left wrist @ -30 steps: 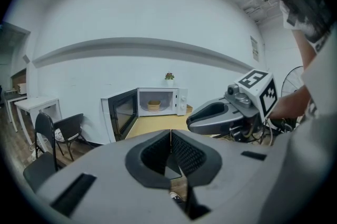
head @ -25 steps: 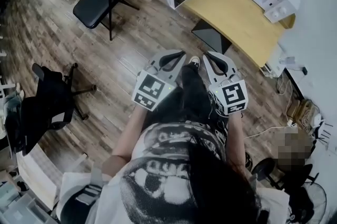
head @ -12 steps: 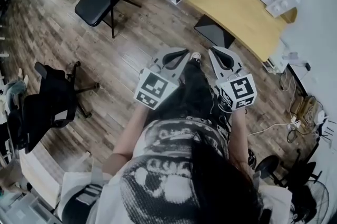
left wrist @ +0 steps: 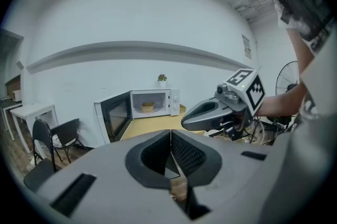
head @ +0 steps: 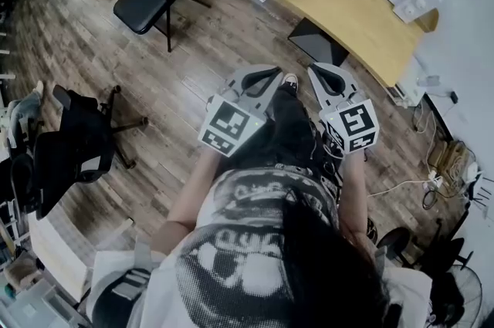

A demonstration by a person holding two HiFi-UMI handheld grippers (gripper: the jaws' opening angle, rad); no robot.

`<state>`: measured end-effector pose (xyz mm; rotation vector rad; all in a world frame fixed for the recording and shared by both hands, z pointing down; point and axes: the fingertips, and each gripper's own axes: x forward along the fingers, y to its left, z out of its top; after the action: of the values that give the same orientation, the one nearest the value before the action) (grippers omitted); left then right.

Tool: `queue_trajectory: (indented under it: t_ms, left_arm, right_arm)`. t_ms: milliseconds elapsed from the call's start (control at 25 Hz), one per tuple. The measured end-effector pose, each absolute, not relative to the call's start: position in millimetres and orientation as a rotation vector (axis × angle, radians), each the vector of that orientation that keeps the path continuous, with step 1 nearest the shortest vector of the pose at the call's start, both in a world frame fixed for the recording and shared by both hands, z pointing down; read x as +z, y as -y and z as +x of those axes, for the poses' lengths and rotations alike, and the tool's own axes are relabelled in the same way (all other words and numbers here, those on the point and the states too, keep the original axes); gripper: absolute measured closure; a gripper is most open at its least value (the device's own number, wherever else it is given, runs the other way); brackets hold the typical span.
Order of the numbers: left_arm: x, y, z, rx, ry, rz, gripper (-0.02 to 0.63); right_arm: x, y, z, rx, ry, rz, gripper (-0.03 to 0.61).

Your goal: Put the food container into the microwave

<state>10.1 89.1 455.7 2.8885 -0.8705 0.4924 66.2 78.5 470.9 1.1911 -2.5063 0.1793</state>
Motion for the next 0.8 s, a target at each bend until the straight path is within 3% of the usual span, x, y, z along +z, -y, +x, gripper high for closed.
queue_trajectory:
  t_ms: [800]
  left_arm:
    - [464,-97,11,0.531,0.847,2.892,0.612]
  right_arm:
    - [481,-76,114,0.230,2.425,1.305,0.574]
